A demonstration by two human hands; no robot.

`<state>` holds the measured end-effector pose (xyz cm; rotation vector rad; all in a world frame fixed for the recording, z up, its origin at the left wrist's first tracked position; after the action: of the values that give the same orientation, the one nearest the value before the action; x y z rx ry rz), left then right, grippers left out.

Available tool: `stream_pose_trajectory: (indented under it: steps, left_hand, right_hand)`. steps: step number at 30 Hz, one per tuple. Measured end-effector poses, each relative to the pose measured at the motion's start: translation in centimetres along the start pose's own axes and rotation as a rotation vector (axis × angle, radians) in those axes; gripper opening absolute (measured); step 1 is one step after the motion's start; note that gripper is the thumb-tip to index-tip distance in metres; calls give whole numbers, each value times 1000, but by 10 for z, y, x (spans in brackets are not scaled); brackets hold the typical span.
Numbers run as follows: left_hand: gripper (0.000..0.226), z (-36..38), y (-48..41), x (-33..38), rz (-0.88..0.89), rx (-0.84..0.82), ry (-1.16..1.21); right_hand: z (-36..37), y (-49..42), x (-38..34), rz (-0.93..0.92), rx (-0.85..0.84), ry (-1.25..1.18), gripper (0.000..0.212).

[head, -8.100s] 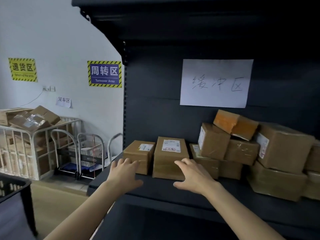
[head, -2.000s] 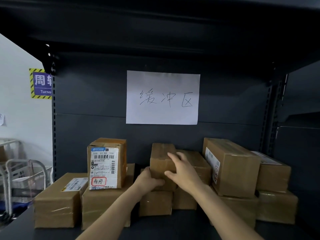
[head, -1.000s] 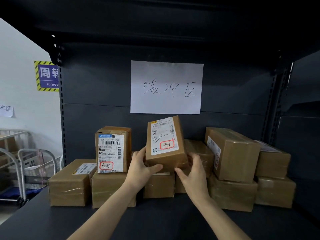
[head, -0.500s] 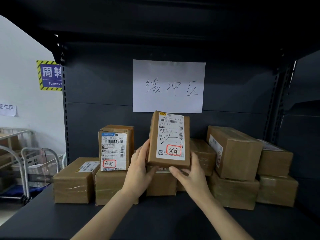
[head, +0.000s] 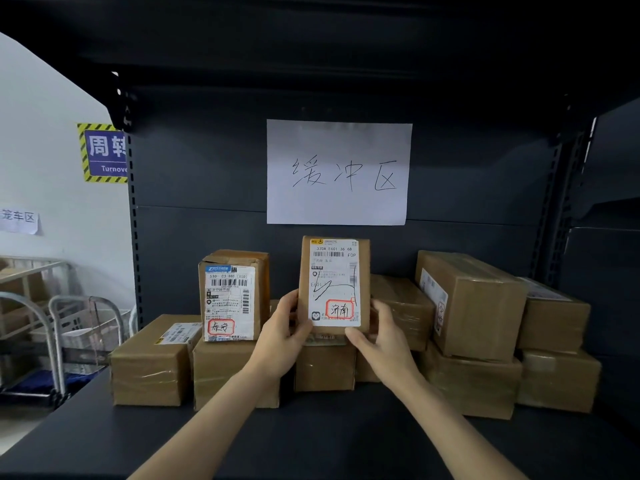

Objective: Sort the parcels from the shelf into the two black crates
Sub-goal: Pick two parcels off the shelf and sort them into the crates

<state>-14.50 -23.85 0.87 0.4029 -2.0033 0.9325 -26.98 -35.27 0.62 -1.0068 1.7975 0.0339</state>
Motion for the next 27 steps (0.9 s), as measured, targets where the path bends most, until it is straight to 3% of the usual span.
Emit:
stream_pose_trajectory:
  steps: [5, 12, 15, 18, 21, 24, 27]
  left_hand:
    - [58, 1, -12, -9, -38, 51, -198]
    - [51, 6, -13, -38, -183, 33, -326]
    - [55, 4, -9, -34, -143, 28, -361]
    - [50, -18, 6, -18, 3, 171, -388]
    - [40, -62, 30, -6, 111, 455, -382]
    - [51, -106, 35, -23, 19, 658, -327]
    - [69, -123, 19, -63, -181, 551, -221]
  right_hand:
    - [14, -14, 8, 53, 4, 83, 66]
    - [31, -14, 28, 115, -29, 111, 68]
    - [31, -15, 28, 107, -37, 86, 70]
    - [29, -18, 27, 99, -43, 46, 72]
    - [30, -22, 24, 103, -63, 2, 70]
    - [31, -26, 23, 125, -77, -45, 68]
    - [35, -30, 24, 165, -87, -133, 64]
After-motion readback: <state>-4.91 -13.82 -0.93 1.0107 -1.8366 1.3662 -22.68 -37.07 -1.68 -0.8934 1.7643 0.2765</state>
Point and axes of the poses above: each hand's wrist, its own y-axis away from the middle knuckle, its own z-axis out of the palm, x = y × z, the point moved 7 cm from there along -y, towards the middle knuckle, and after that the axes turned 1 degree about y, right-handed, at the moved point
